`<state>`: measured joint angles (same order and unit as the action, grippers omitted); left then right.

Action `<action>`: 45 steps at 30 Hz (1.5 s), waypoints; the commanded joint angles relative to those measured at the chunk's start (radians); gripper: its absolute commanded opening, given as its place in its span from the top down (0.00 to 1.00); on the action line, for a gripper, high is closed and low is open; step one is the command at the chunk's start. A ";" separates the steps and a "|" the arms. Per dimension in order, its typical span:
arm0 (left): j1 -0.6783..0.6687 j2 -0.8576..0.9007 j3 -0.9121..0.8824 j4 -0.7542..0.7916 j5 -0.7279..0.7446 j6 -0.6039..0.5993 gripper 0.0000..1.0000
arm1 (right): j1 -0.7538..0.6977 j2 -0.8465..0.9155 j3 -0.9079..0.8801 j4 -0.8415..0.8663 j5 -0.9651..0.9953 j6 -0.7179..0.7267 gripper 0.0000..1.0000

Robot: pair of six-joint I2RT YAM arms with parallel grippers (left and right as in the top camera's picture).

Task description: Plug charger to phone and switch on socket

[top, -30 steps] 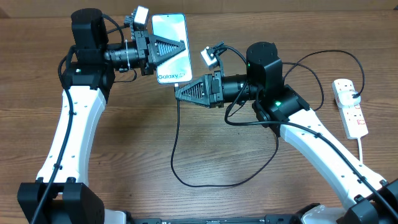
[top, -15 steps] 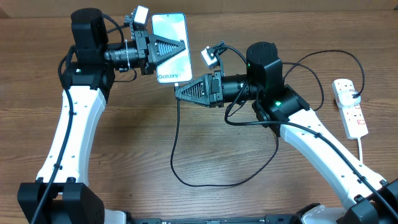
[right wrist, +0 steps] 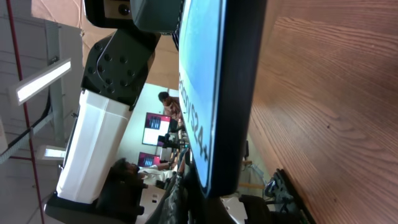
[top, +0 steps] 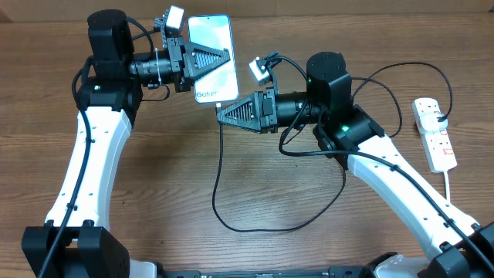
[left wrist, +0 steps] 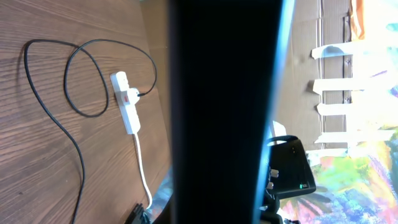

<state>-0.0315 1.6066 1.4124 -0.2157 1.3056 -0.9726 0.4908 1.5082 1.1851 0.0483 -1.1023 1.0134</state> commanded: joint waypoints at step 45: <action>-0.002 -0.010 0.013 0.011 0.026 -0.057 0.96 | -0.006 -0.022 0.026 0.028 0.002 0.034 0.96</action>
<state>-0.0315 1.6066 1.4124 -0.2153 1.3052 -1.0187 0.4908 1.5082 1.1851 0.0734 -1.0996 1.0435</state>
